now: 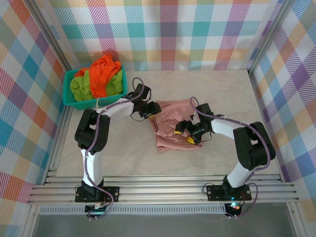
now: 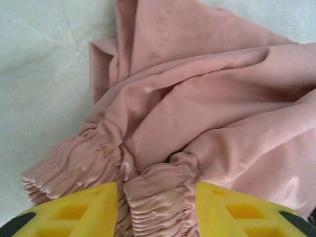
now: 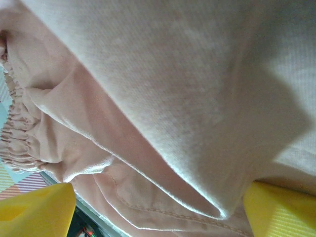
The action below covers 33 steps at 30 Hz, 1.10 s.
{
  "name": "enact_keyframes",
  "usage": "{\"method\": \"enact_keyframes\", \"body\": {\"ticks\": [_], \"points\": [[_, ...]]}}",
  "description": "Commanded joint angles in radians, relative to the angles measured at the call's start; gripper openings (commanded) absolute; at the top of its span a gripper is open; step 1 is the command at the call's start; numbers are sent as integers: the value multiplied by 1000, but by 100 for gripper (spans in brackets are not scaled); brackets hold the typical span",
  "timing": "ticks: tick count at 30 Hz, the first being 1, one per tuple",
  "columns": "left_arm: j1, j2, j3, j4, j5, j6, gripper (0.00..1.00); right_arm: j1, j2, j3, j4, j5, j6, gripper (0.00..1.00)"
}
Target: Fold and stack the shorts
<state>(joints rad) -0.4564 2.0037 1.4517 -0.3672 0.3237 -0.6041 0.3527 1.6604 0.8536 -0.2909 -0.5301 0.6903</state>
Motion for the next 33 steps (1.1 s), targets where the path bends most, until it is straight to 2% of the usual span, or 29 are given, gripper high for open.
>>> {"method": "enact_keyframes", "body": {"ticks": [1, 8, 18, 24, 25, 29, 33], "points": [[-7, -12, 40, -85, 7, 38, 45, -1, 43, -5, -6, 17, -39, 88], [-24, 48, 68, -88, 37, 20, 39, -2, 50, -1, -5, 10, -40, 88], [-62, 109, 115, -121, 12, 14, 37, -2, 59, 2, -11, 8, -50, 88], [-58, 75, 127, -95, -53, 10, 3, -2, 62, 6, -23, 12, -61, 88], [-54, 67, 134, -100, -69, 17, 0, -2, 61, 6, -27, 14, -63, 88], [-20, 36, 165, -135, -122, 49, 0, -2, 55, 0, -47, 21, -77, 88], [27, 34, 164, -141, -123, 74, 0, -3, 48, -17, -47, 19, -81, 88]]}}
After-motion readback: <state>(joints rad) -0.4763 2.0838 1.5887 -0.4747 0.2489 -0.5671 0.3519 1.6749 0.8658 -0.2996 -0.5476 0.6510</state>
